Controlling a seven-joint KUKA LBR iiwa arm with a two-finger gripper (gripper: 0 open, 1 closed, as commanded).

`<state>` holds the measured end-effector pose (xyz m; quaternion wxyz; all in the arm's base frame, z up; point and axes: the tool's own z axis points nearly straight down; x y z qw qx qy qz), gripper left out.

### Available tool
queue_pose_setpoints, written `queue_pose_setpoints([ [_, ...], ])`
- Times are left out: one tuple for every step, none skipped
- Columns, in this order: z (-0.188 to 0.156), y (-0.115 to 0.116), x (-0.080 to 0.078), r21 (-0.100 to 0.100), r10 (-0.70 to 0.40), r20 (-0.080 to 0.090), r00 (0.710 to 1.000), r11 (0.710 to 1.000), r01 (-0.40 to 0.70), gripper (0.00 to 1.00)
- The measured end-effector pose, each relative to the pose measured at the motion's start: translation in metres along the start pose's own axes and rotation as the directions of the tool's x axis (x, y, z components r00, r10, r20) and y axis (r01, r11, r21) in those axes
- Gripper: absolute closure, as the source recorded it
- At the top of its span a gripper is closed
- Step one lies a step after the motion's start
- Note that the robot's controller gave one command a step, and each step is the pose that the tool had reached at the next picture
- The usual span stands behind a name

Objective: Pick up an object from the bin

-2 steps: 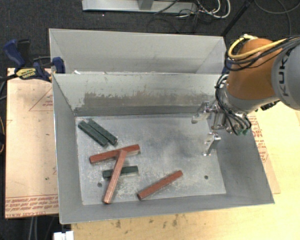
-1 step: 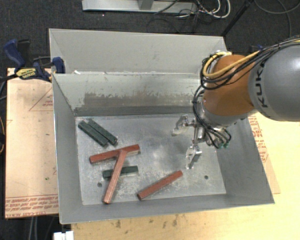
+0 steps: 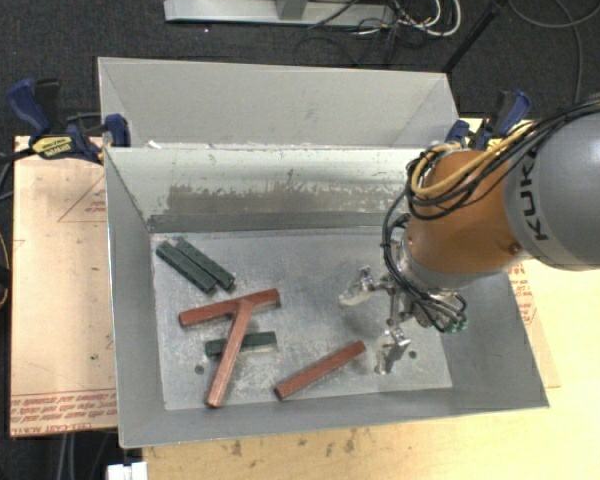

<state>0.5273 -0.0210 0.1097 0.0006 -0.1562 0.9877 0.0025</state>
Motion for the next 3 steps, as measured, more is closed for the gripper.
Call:
queue_pose_setpoints([
  [0.033,0.015,-0.04,0.007,-0.141,-0.002,0.99,0.99,0.141,1.0],
  [0.033,0.015,-0.04,0.007,-0.141,-0.002,0.99,0.99,0.141,1.0],
  [-0.16,0.029,-0.016,0.002,-0.202,-0.003,0.979,0.979,0.202,1.0],
])
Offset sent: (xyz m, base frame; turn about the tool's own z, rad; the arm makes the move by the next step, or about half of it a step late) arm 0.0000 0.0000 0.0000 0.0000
